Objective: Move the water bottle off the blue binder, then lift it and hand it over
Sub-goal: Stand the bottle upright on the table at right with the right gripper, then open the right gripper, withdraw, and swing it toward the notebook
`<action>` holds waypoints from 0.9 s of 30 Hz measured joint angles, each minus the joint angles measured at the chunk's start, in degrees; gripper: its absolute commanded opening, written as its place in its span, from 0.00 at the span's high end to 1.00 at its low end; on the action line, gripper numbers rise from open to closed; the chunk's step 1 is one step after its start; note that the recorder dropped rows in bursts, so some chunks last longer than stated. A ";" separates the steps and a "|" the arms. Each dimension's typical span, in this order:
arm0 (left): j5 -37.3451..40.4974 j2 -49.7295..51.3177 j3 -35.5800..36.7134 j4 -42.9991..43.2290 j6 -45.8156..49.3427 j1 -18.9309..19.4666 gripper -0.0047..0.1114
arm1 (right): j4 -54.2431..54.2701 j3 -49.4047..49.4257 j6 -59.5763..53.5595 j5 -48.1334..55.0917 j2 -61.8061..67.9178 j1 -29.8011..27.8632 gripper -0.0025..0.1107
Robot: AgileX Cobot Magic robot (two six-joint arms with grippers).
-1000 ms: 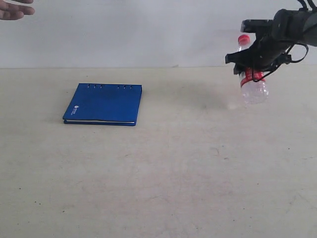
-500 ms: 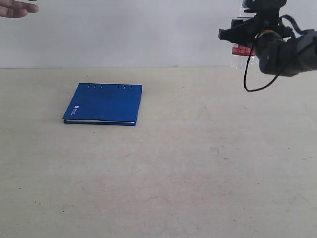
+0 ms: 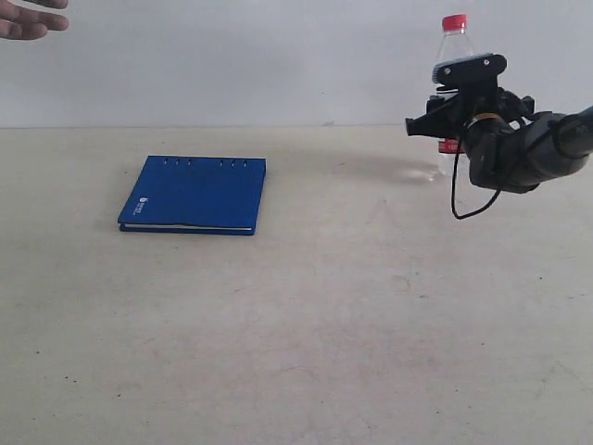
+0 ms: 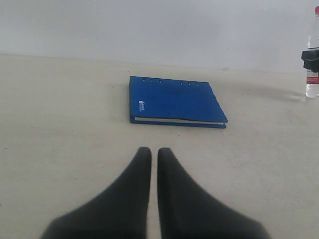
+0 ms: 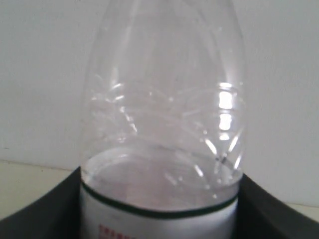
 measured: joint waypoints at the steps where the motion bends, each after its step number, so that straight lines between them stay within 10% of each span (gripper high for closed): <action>1: 0.00 0.00 0.00 0.00 0.00 0.00 0.92 | 0.51 -0.53 0.12 0.52 0.11 0.00 0.48; 27: 0.00 0.00 0.00 0.00 0.00 0.00 0.92 | 12.15 -8.82 -2.49 15.19 -0.27 0.00 0.31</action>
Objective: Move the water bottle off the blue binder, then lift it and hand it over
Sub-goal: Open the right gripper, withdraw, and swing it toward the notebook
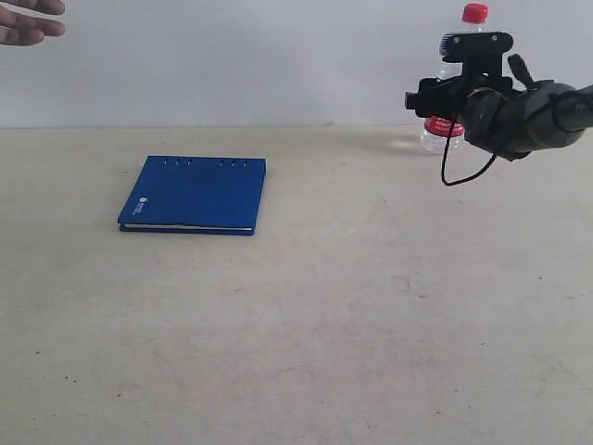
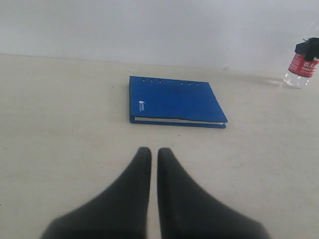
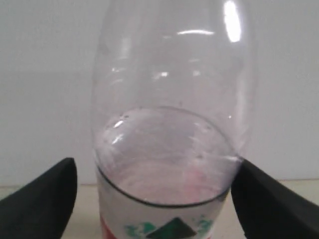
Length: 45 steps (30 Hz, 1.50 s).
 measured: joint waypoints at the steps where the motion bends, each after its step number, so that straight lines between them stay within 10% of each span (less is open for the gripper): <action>1: 0.00 0.00 0.00 0.00 0.00 0.00 0.92 | 0.04 0.00 -0.77 2.43 -0.70 0.00 0.31; 20: 0.00 0.00 0.00 0.00 0.00 0.00 0.92 | 0.01 -0.13 -4.41 59.43 -29.57 0.00 0.31; 28: 0.00 0.00 0.00 0.00 0.00 0.00 0.92 | 1.86 -0.13 -3.70 90.50 -30.20 0.39 0.66; 34: 0.00 0.00 0.00 0.00 0.00 0.00 0.92 | 3.25 2.74 -5.44 92.76 -30.20 4.81 0.86; 45: -3.54 0.00 0.00 -9.00 -1.92 0.00 0.92 | 4.75 17.90 -19.10 86.50 -30.20 17.69 0.86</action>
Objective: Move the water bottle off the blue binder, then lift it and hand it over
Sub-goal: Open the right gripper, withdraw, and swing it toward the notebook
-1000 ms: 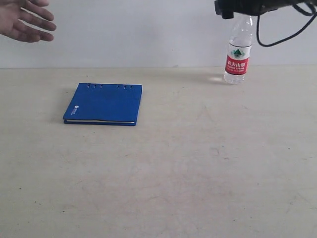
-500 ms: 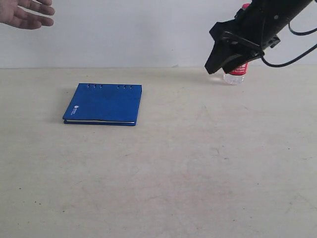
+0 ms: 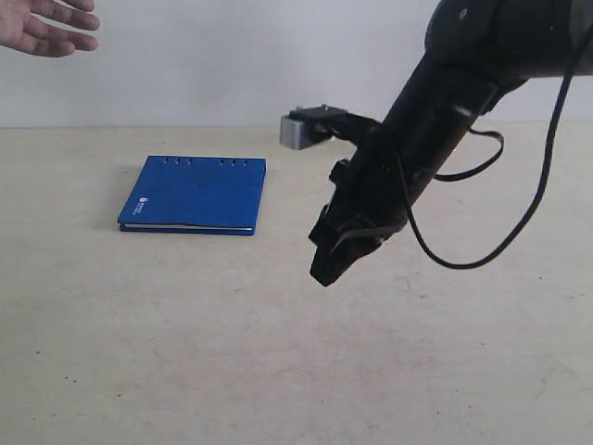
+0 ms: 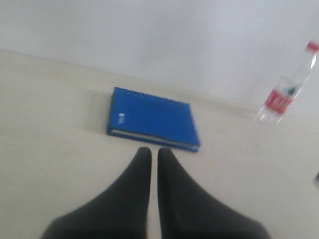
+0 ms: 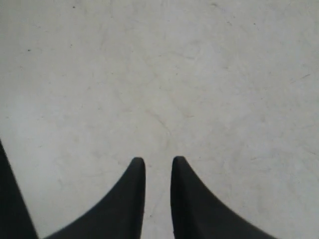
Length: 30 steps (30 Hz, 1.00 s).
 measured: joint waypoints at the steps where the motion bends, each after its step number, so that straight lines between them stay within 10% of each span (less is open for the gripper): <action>1: -1.33 0.00 0.00 -6.02 -1.40 0.00 0.92 | 0.00 1.43 -0.67 -2.57 0.00 0.34 0.86; 6: -3.11 0.00 0.00 -34.92 -4.31 0.00 0.92 | -0.12 5.49 -1.32 -9.51 0.00 0.64 0.68; 11: 1.08 0.00 0.00 -38.96 -1.27 0.00 0.92 | 0.00 6.60 2.49 -9.95 0.00 0.73 0.38; 18: 8.94 0.00 0.00 -39.24 3.24 0.00 0.92 | 0.00 6.60 11.20 -9.20 0.00 0.86 0.38; 22: 0.92 0.00 0.00 -39.42 8.57 0.00 0.92 | 0.00 6.60 13.69 -9.20 0.00 0.86 0.38; 30: 4.34 14.92 -9.95 -40.73 33.78 0.00 0.92 | 1.18 6.60 15.89 -13.63 0.00 0.86 0.38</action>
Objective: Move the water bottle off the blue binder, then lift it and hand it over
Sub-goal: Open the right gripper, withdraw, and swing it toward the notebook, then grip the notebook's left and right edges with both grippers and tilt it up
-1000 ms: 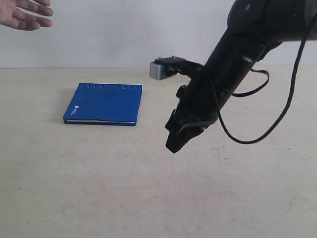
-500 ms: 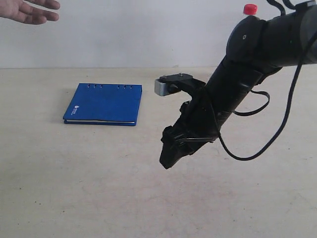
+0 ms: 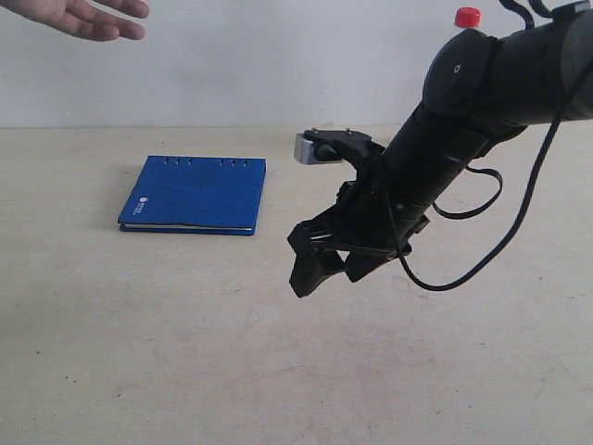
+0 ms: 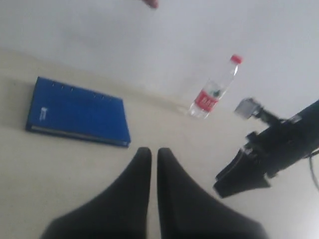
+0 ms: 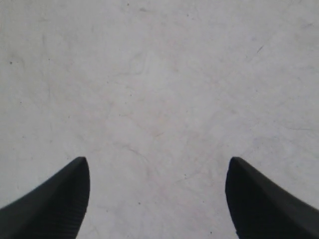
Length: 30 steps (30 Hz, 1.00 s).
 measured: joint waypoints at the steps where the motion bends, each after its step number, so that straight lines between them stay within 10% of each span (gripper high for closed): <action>1: -0.12 4.80 -0.77 -0.27 1.16 0.00 0.92 | 0.58 0.00 0.24 -0.45 0.00 0.00 0.38; 13: 0.23 62.57 -24.05 -0.39 13.84 0.00 0.88 | 17.67 -3.51 -0.40 -1.71 6.58 -3.32 0.55; 21: -3.10 78.82 -35.63 -1.49 15.26 0.00 0.44 | 22.98 -16.63 -5.58 2.10 18.09 -4.71 0.39; 30: -8.58 99.96 -55.65 -1.87 14.30 2.71 0.43 | 23.56 -35.08 -0.28 -7.98 28.67 -4.82 0.39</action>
